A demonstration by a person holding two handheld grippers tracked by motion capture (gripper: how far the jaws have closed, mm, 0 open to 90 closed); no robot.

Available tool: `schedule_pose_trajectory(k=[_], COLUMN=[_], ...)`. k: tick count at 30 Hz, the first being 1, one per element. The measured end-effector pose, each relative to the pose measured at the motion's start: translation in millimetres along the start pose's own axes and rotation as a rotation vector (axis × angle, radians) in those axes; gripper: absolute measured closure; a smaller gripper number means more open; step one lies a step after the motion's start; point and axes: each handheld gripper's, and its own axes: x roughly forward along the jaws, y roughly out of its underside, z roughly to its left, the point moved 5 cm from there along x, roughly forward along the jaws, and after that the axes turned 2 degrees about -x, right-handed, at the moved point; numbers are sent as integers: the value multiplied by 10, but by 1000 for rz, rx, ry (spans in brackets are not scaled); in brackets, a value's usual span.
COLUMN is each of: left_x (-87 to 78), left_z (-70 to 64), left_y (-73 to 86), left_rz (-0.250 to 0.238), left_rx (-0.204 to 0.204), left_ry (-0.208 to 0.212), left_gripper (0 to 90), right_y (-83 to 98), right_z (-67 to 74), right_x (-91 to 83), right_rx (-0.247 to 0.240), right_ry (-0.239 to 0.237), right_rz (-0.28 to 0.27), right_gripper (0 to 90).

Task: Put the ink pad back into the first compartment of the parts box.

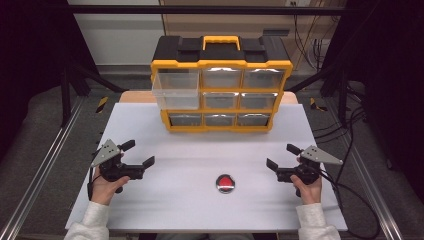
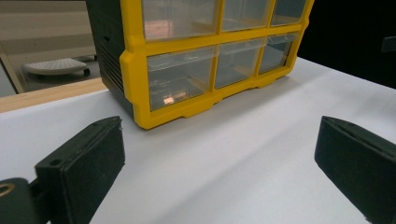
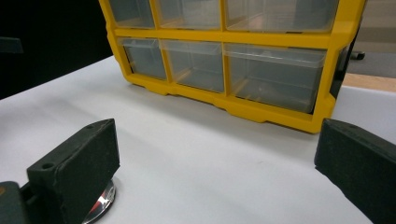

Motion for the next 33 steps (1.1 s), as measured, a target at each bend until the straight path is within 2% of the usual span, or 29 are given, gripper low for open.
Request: schedule_pose_trajectory(k=[11, 21, 33], left_x=[-5, 11, 13], left_z=[9, -3, -5], left_y=[10, 16, 17], left_rz=[0, 6, 6], left_rx=[-1, 3, 1], left_ry=[-3, -4, -4], left_gripper=[16, 14, 13], right_y=[-43, -62, -54], right_z=[52, 259, 499], right_x=[15, 133, 279], right_rx=[-10, -61, -94], right_ry=[-9, -37, -78], right_rz=[13, 64, 97], right_gripper=[4, 4, 4])
